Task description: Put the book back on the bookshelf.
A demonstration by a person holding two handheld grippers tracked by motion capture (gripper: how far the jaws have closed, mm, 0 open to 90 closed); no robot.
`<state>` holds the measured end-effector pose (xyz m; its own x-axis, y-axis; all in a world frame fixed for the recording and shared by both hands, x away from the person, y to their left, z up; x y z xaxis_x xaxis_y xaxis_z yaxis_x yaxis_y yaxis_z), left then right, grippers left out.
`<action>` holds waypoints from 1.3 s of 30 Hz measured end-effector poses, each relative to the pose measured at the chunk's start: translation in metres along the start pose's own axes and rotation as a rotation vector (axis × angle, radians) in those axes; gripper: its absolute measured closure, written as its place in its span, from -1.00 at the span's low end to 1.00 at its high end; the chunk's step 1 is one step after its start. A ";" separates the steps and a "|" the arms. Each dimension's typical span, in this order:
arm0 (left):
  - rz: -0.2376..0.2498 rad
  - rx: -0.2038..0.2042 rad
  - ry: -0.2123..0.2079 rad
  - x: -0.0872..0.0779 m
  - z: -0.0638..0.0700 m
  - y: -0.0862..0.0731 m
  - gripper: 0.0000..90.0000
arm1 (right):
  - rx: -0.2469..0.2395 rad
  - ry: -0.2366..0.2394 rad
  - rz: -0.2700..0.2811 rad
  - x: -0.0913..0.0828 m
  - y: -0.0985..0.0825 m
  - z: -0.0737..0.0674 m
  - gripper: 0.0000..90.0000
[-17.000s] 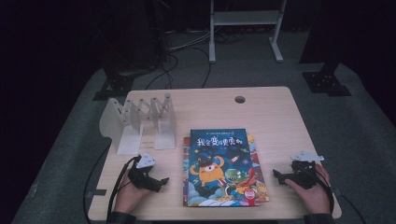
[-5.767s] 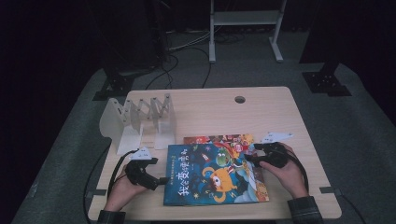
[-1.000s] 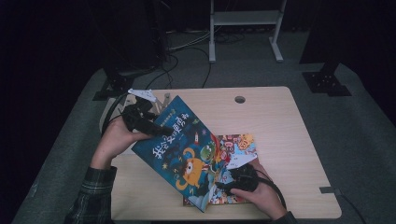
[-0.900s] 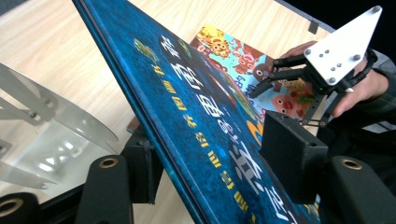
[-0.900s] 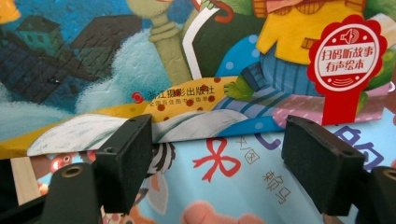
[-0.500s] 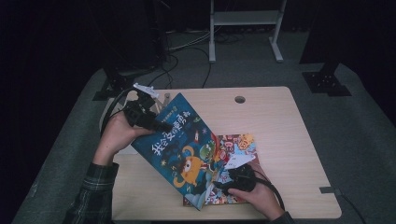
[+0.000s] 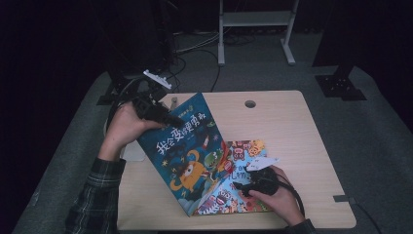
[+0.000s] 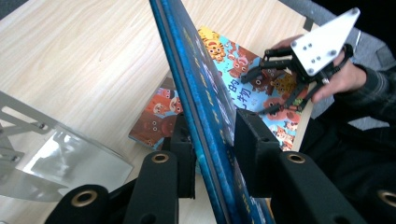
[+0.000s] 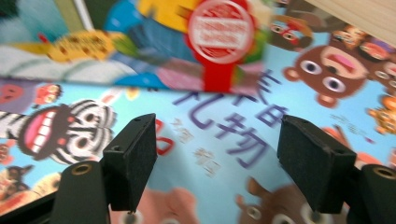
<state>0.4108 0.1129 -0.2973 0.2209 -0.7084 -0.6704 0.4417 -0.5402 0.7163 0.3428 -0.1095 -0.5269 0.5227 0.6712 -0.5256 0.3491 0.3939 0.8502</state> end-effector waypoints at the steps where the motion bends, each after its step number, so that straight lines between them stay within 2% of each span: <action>1: -0.004 0.004 -0.002 -0.001 0.001 0.002 0.58 | 0.001 -0.004 0.002 -0.001 0.000 0.002 -0.39; 4: -0.020 0.023 -0.001 -0.003 0.006 0.009 0.63 | -0.001 -0.018 0.003 -0.004 -0.002 0.009 -0.38; 9: -0.050 0.045 0.007 -0.007 0.013 0.017 0.70 | 0.024 -0.031 0.009 -0.005 -0.005 0.016 -0.39; 17: -0.080 0.059 -0.009 -0.010 0.024 0.023 0.80 | 0.020 -0.030 0.027 -0.002 -0.004 0.017 -0.49; 19: -0.092 0.076 -0.014 -0.012 0.028 0.025 0.81 | 0.026 -0.029 0.026 -0.002 -0.005 0.017 -0.50; 21: -0.105 0.110 0.001 -0.013 0.031 0.026 0.83 | 0.018 -0.027 0.030 -0.001 -0.004 0.017 -0.51; 23: -0.122 0.123 0.032 -0.014 0.031 0.026 0.83 | 0.026 -0.025 0.035 -0.001 -0.004 0.017 -0.52; 25: -0.128 0.132 0.044 -0.015 0.030 0.027 0.83 | 0.028 -0.025 0.036 -0.001 -0.004 0.016 -0.53; 30: -0.097 0.129 0.046 -0.022 0.030 0.028 0.83 | 0.024 -0.022 0.040 0.000 -0.004 0.016 -0.59; 35: -0.054 0.103 0.047 -0.036 0.029 0.027 0.83 | 0.022 -0.023 0.042 0.001 -0.004 0.016 -0.59; 39: -0.037 0.093 0.074 -0.048 0.024 0.022 0.83 | 0.021 -0.023 0.042 0.001 -0.004 0.017 -0.59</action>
<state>0.3891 0.1243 -0.2451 0.2707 -0.6536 -0.7068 0.3690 -0.6077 0.7032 0.3545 -0.1211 -0.5312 0.5547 0.6722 -0.4903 0.3428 0.3523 0.8709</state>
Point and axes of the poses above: each handheld gripper's, and its own axes: x roughly forward along the jaws, y roughly out of its top, z roughly to its right, the point moved 9 cm from there along x, roughly forward along the jaws, and after that the axes turned 10 degrees about z, right-handed, at the moved point
